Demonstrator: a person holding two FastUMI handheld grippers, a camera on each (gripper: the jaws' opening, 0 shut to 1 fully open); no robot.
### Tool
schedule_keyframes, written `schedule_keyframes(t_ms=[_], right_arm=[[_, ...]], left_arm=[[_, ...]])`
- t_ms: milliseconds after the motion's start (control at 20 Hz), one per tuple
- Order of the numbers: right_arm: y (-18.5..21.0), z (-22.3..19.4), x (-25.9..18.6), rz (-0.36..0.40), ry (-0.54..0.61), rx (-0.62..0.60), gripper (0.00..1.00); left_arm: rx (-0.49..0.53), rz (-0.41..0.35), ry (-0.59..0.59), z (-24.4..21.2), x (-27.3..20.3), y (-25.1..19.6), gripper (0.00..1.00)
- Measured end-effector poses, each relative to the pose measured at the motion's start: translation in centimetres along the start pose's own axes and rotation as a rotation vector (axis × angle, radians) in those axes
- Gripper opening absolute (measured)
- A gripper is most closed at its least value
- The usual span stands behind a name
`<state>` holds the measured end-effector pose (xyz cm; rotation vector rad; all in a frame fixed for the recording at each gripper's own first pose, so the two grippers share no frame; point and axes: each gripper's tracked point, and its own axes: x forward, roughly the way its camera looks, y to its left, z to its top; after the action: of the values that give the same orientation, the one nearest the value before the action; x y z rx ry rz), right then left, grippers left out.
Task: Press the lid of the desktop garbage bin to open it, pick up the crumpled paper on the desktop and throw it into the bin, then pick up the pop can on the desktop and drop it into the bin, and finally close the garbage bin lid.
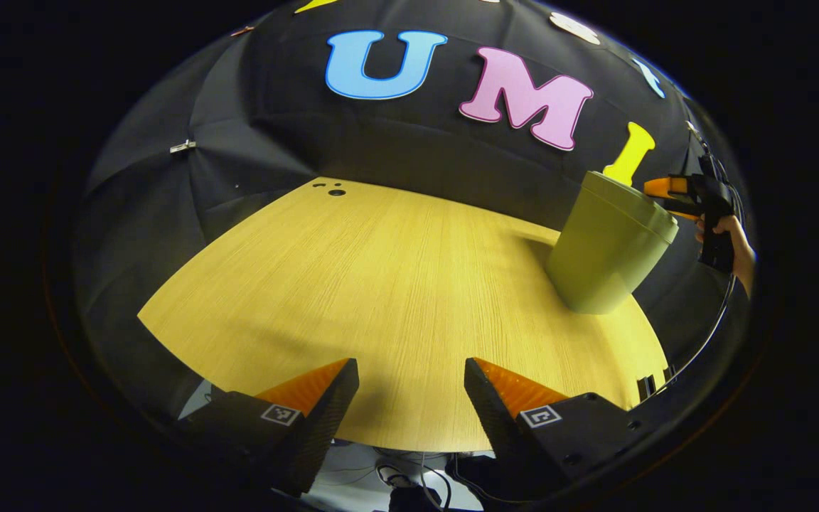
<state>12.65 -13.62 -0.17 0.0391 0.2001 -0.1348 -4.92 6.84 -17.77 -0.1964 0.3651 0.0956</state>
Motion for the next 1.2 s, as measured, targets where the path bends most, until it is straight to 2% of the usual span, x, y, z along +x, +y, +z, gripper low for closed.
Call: schedule_keyframes(t_ms=[250, 550, 900, 1200], right_arm=[[0.1, -1.2, 0.2, 0.007, 0.027, 0.039, 0.97], [0.2, -0.5, -0.3, -0.017, -0.057, 0.043, 0.98], [-0.4, -0.3, -2.9, -0.063, -0.088, 0.012, 0.96], [-0.3, 1.4, -8.4, -0.053, -0.179, -0.013, 0.96]], left_arm=[[-0.004, 0.024, -0.001, -1.0, -1.0, 0.8, 0.96], [0.001, 0.031, -0.024, -0.9, -2.2, 1.0, 0.96], [0.061, 0.025, -0.120, 3.1, -3.0, 0.7, 0.96], [0.161, -0.002, -0.223, 7.3, -4.1, -1.5, 0.96]])
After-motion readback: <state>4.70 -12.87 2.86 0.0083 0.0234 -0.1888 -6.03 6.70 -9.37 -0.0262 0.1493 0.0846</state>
